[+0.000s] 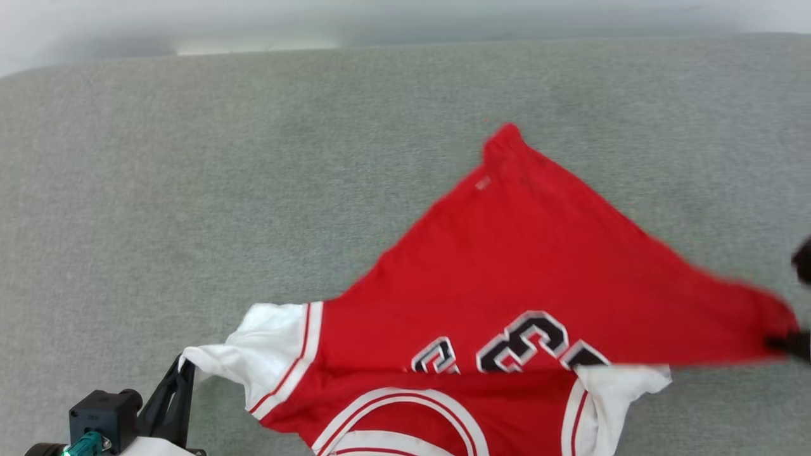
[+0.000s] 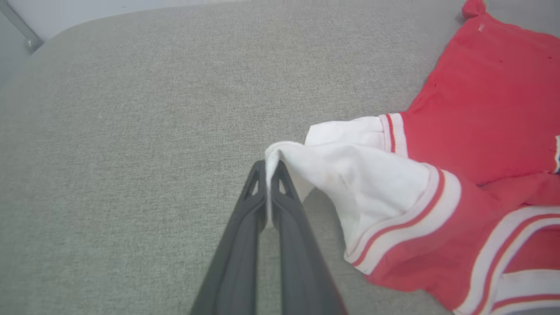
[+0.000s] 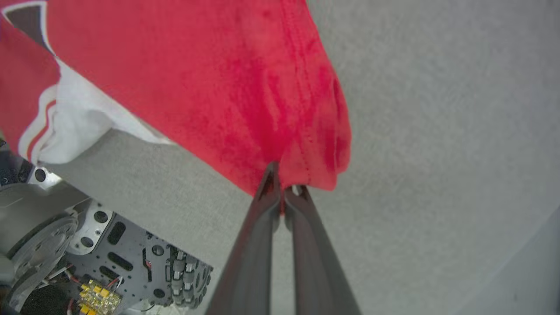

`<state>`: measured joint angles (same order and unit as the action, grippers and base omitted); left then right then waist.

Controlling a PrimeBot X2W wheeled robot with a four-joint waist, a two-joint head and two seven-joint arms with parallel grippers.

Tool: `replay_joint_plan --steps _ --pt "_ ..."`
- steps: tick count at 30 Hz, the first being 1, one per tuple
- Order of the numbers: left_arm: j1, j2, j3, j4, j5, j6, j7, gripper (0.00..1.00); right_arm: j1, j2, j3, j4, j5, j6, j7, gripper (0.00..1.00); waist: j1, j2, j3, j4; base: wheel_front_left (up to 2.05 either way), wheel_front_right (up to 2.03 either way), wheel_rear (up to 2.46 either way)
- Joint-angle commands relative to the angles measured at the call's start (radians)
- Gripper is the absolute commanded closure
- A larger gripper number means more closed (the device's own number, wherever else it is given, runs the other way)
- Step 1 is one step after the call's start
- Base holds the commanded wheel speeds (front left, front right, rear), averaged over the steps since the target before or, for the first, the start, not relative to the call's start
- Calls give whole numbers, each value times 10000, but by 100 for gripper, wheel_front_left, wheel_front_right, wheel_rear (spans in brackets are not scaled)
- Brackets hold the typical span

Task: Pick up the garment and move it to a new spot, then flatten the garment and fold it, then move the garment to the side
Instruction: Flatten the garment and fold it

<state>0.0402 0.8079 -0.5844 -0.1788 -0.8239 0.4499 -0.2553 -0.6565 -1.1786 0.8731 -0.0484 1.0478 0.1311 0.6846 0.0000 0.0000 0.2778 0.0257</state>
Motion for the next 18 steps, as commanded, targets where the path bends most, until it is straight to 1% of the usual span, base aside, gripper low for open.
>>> replay_joint_plan --steps 1,3,6,9,11,12,13,14,18 --pt "128 43 -3 -58 -40 26 18 100 823 -232 64 -24 126 -7 -133 100 0 0 -203 -231 0 0 0" --pt "140 57 3 -86 -58 52 25 100 1758 -217 141 140 281 -7 -363 100 0 0 -217 -302 0 0 0" --pt "84 52 -42 -135 -21 29 57 100 3007 106 200 573 456 -7 -776 100 0 0 -190 -355 0 0 0" --pt "6 58 -66 -159 19 20 99 100 3828 558 62 1028 429 -7 -1156 100 0 0 -138 -384 0 0 0" --pt "-32 66 -79 -161 36 43 112 100 4099 815 -126 1267 245 -7 -1332 100 0 0 -117 -397 0 0 0" --pt "-30 66 -85 -159 31 64 128 100 4136 930 -247 1343 174 -7 -1365 71 0 0 -124 -412 0 0 0" --pt "-30 77 -92 -164 42 70 130 100 4119 1034 -470 1365 156 -9 -1435 52 0 0 -139 -430 0 0 0" --pt "-30 86 -103 -172 54 80 152 100 4039 1071 -709 1351 95 -9 -1504 0 0 0 -161 -442 0 0 0" --pt "-73 98 -137 -225 109 110 213 100 3570 734 -1644 867 -227 -7 -1513 0 0 0 -225 -417 0 0 0"
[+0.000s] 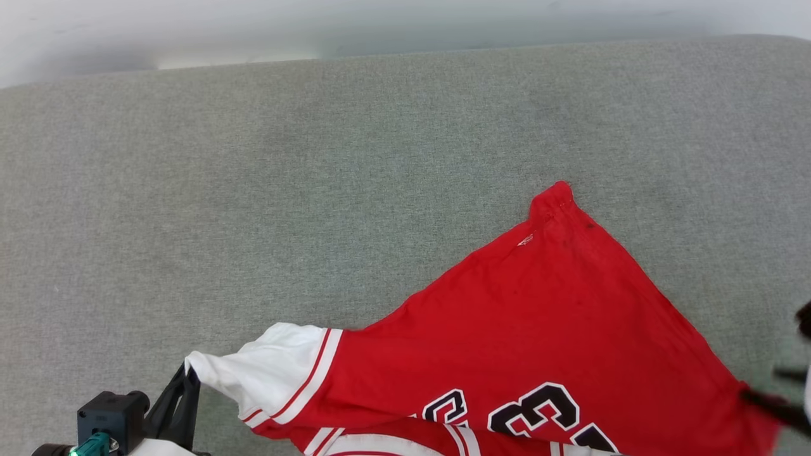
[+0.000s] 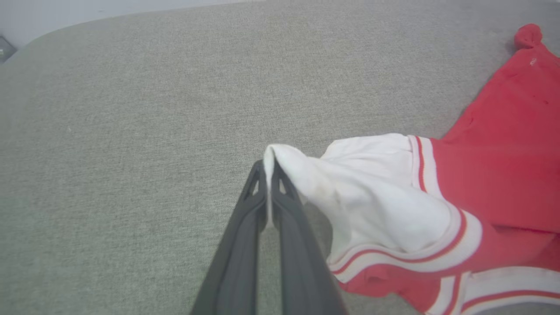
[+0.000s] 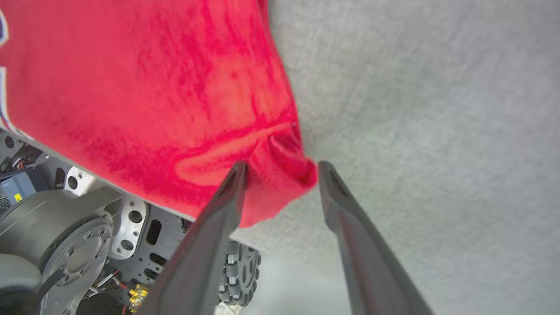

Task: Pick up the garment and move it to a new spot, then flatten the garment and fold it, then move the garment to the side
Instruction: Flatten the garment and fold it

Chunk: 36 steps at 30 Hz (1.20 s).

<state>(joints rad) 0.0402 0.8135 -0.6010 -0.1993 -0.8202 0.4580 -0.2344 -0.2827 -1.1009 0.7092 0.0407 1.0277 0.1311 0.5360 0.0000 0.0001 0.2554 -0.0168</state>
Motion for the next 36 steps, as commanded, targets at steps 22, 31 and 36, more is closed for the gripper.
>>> replay_joint_plan --steps 22,31,36 --pt "-1550 -512 -483 -196 781 -235 275 100 -6285 2316 431 -122 -1991 -7 4559 0 0 -1 1675 1414 0 0 0" --pt "-2147 -872 -628 12 968 -430 216 100 -7472 3412 1574 1755 -2012 -7 4088 0 0 -1 2359 1819 0 0 0" --pt "-2293 -992 -704 152 1040 -474 209 100 -6856 3470 3210 2355 -1819 11 3990 0 0 -1 2378 1918 0 0 0"
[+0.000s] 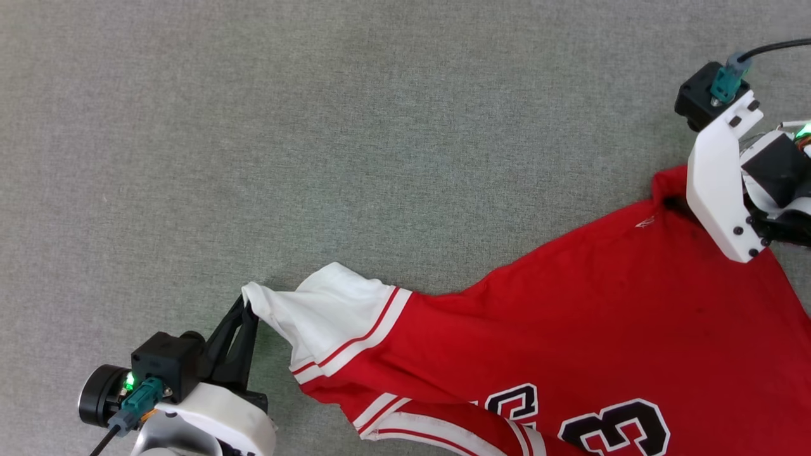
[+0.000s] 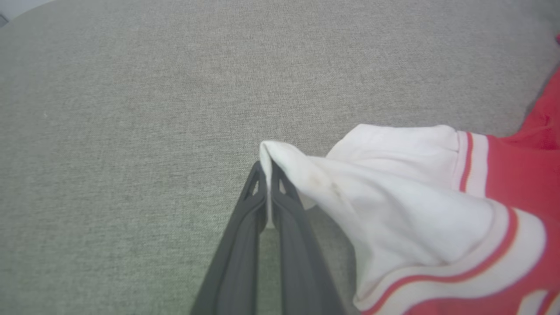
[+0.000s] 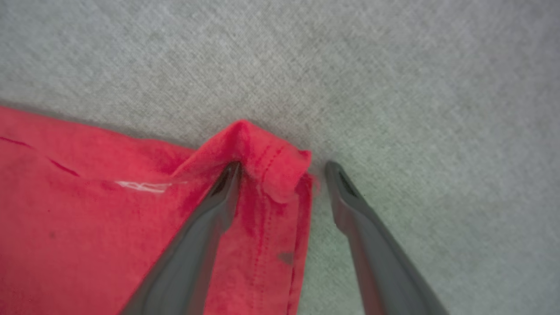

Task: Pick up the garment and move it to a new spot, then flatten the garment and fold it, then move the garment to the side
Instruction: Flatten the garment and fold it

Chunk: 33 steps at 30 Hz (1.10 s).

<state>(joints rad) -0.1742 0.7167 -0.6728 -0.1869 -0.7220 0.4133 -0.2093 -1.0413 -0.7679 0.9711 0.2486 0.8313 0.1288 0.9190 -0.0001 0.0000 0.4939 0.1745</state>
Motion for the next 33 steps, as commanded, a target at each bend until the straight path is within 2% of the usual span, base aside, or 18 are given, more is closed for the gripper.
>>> replay_joint_plan --steps 1,2,3,9,15,22,28,30,33 --pt "-141 -54 -1 35 51 -18 -58 100 815 92 840 338 259 42 78 0 1 0 -27 8 0 0 0" --pt "-107 -74 -9 59 41 -5 -64 100 827 73 975 353 342 44 -153 64 1 0 -69 -4 0 0 0" --pt "-52 -84 -7 85 25 21 -72 100 790 83 1046 364 387 44 -398 100 1 0 -131 -30 0 0 0" --pt "248 -80 101 164 2 173 -196 100 -24 -473 1393 -229 328 30 -2089 100 1 0 -929 -214 0 0 0" --pt "319 392 190 -147 273 334 -157 100 -281 -1011 1200 -692 514 16 -3742 100 1 0 -1851 -560 0 0 0" --pt "-1029 936 523 -970 717 159 284 100 -339 -735 374 -618 570 16 -5599 100 1 0 -2475 -1007 0 0 0" --pt "-3205 1198 819 -1107 957 -593 1116 100 -817 -220 -507 -369 33 16 -6467 100 1 0 -2443 -1399 0 0 0" --pt "-4000 976 961 -1047 786 -878 1281 100 -1048 -28 -861 -252 -257 16 -6630 100 1 0 -2312 -1536 0 0 0" --pt "-5237 976 1182 -709 841 -1305 1515 100 -1512 490 -1529 61 -662 16 -6882 100 1 0 -2038 -1773 0 0 0"
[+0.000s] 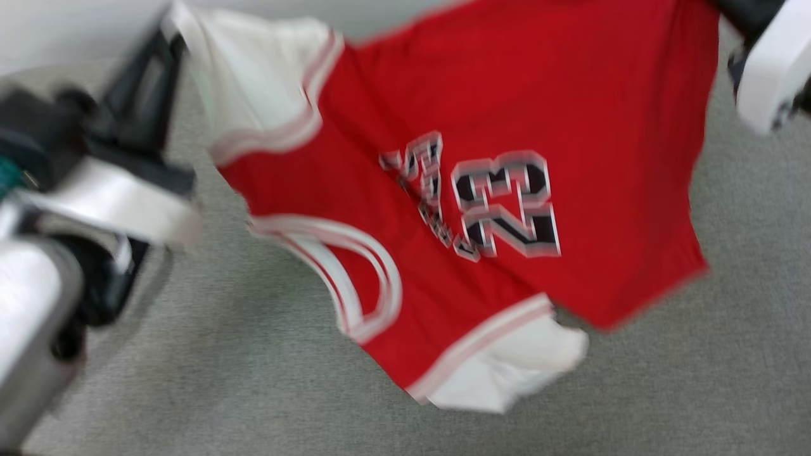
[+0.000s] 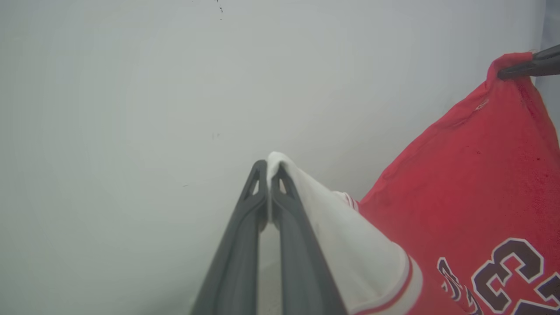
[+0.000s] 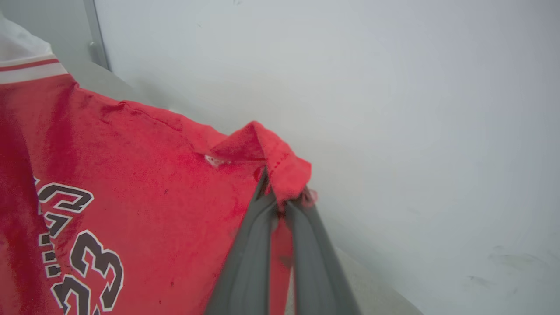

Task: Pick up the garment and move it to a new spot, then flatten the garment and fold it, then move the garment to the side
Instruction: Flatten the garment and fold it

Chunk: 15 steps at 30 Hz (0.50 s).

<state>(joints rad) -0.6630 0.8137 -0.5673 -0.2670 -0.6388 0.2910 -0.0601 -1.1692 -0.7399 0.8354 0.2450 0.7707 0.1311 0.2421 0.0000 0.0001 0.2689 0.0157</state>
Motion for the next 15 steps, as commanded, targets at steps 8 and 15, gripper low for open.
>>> replay_joint_plan --steps 8,15 --pt "-3794 -666 323 1497 115 -1234 552 100 -1953 1570 -1746 1255 -1168 -7 -278 100 0 -1 1240 -457 0 0 0" --pt "-7160 -1476 313 3396 455 -2104 814 100 -4007 2209 -2595 2375 -2224 -7 -252 100 0 -1 2178 -356 0 0 0"
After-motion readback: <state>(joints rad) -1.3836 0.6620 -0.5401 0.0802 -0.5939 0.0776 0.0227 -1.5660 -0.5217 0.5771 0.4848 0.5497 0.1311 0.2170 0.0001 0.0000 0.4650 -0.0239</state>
